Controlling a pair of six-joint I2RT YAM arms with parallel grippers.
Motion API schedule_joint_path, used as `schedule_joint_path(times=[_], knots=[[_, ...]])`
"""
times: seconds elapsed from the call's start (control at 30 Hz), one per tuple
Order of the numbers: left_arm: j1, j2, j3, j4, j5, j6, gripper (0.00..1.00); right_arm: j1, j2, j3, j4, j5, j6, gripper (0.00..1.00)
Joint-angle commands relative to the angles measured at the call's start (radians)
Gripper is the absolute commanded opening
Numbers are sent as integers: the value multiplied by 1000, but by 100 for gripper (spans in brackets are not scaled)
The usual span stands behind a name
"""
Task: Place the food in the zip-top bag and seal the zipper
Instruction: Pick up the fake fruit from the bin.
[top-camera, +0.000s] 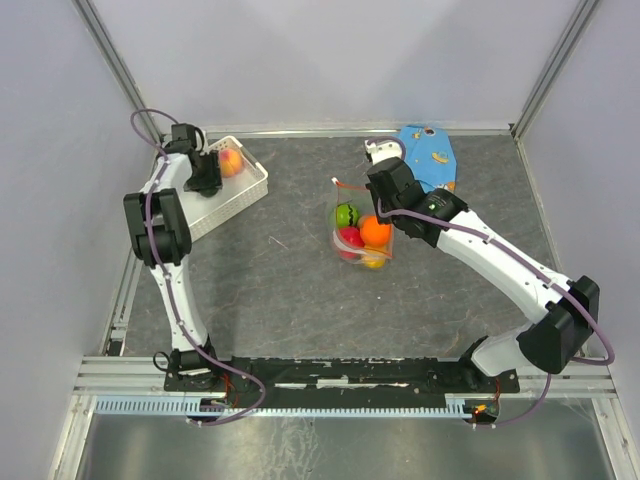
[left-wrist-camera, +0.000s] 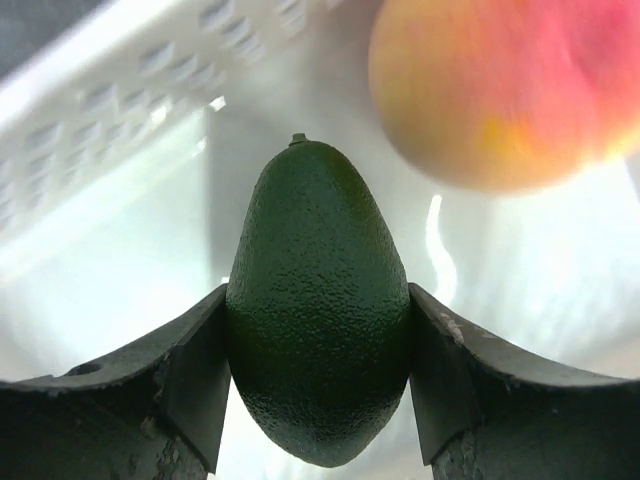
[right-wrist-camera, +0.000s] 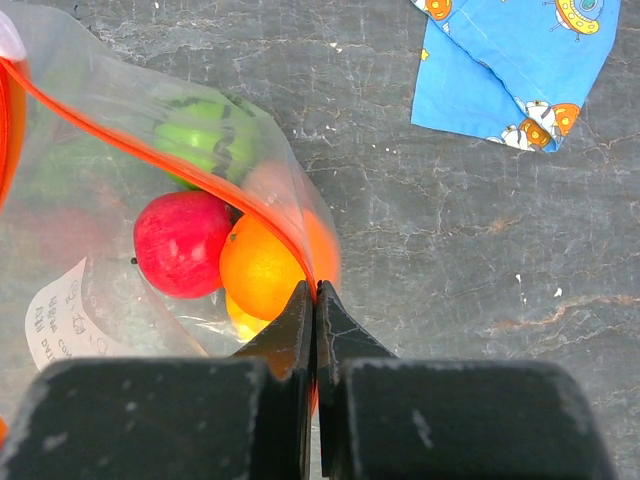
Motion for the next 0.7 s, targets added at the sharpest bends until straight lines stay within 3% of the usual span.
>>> schedule_joint_path(times=[0.0, 0.33, 0.67], knots=[[5, -238, -112, 100, 24, -85, 38, -4, -36, 10, 48, 32, -21, 2], [5, -548, -316, 71, 114, -185, 34, -4, -25, 42, 62, 10, -9, 2], [-21, -865, -576, 138, 358, -264, 34, -3, -34, 47, 74, -10, -8, 2]])
